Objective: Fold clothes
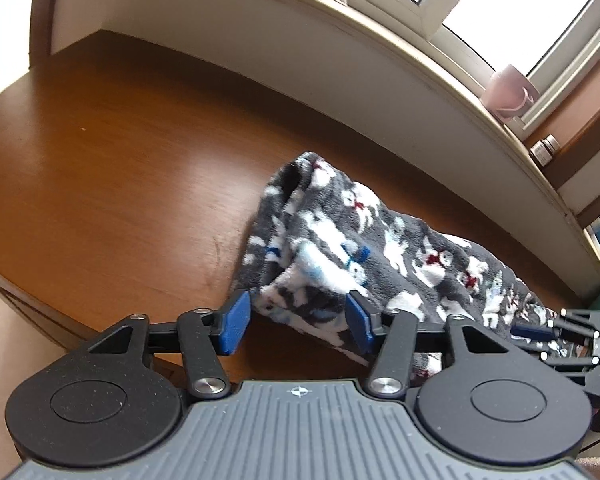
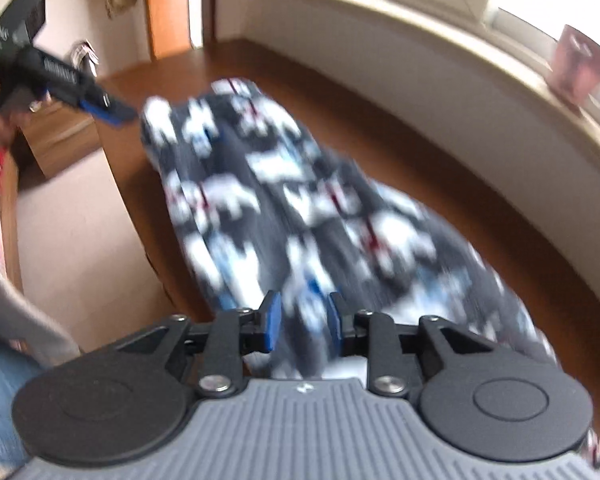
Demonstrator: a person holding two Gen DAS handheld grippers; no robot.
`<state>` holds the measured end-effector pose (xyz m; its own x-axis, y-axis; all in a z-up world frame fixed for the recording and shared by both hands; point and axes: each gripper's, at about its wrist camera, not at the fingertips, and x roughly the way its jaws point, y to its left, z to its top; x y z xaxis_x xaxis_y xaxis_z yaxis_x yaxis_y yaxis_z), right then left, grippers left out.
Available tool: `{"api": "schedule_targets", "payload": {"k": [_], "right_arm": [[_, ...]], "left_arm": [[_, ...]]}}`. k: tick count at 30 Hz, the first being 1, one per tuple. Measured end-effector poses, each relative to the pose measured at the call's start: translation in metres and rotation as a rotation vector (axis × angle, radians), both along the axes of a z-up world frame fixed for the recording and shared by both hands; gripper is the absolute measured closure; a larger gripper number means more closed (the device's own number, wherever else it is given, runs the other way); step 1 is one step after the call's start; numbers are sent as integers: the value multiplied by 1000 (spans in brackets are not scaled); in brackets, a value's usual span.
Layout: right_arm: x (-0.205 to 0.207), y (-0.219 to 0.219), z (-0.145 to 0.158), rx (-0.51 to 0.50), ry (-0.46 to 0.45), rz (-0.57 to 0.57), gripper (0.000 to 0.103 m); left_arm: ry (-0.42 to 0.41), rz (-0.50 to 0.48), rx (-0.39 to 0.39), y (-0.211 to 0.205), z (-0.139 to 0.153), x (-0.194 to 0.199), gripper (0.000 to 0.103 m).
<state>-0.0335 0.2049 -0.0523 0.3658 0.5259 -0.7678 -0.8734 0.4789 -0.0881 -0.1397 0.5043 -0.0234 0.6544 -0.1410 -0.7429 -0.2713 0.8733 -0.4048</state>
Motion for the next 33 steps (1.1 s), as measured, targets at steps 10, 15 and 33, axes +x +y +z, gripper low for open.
{"api": "schedule_targets", "payload": {"k": [10,15,33], "right_arm": [[-31,137,-13,-26,-162,382,66],[-36,179,-33,-110,-220,461,64],[-18,199,-26,32,-113,255,91]], "left_arm": [[2,103,7,44,1,-31,41],[7,141,-11,65,-5,-44,41],[-53,65,-23,86,8,-27,40]]}}
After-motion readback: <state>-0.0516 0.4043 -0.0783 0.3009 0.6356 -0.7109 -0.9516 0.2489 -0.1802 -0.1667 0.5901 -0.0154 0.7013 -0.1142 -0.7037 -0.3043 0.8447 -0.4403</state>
